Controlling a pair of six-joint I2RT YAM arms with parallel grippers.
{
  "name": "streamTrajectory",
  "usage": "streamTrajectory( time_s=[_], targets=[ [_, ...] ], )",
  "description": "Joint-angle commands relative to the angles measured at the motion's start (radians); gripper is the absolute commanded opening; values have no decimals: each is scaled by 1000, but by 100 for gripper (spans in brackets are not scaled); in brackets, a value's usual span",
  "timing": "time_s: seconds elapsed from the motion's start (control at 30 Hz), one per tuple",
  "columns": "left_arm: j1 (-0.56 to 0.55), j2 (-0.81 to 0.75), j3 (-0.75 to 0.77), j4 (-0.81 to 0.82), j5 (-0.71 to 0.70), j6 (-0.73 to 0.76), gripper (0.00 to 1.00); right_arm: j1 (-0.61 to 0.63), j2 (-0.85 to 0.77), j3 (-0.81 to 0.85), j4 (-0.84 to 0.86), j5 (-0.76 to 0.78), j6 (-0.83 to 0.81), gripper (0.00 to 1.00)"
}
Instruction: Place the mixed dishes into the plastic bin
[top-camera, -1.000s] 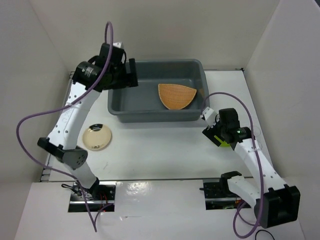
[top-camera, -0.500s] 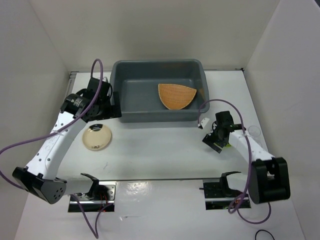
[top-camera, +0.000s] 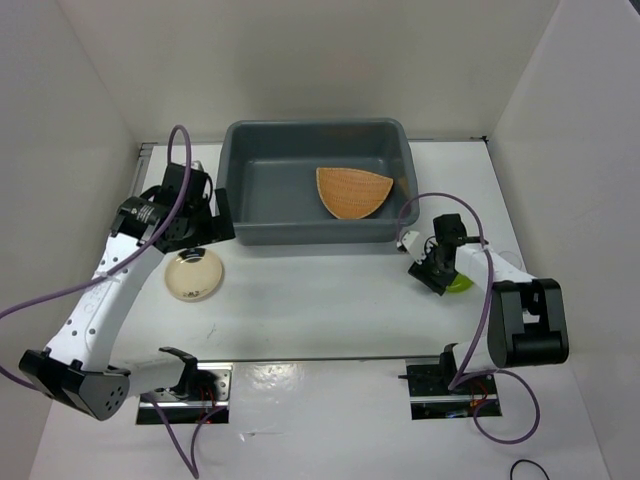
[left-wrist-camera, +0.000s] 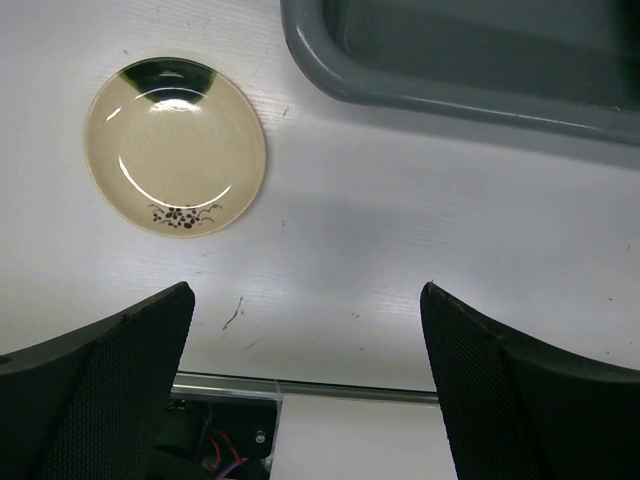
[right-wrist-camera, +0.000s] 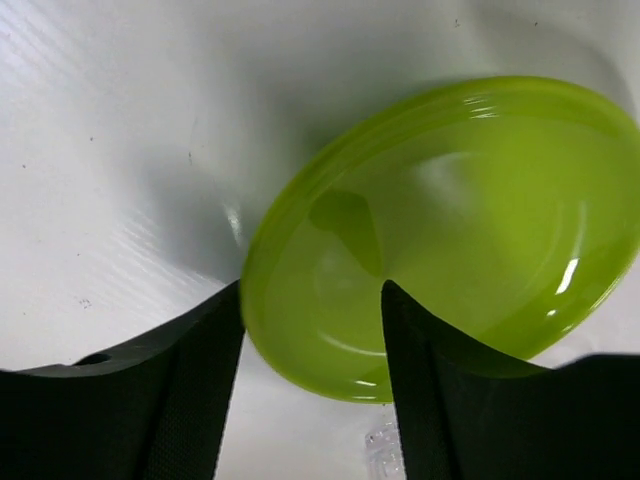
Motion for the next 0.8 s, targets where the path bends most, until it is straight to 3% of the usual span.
streamTrajectory(
  time_s=[0.0,0.03,0.13,0.17,0.27,0.47,0.77],
  targets=[
    [7,-29,-11,-2,23,-23,100,-8,47,19,50,-15,-15,60],
    [7,-29,-20,-2,23,-23,100,-8,63,19,50,-15,-15,56],
    [7,-29,-29,-2,23,-32,100,-8,98,19,27,-15,-24,30],
    [7,-38,-29,9,23,-32,100,-8,107,19,27,-29,-25,16],
    [7,-47,-48,18,42,-42,100,-8,95,30,4,-38,-15,4],
    [7,-57,-57,18,43,-42,100,-17,-90,126,-178,-126,4,0],
    [35,-37,-66,60,62,-11,100,-17,-351,396,-359,-121,49,0]
  ],
)
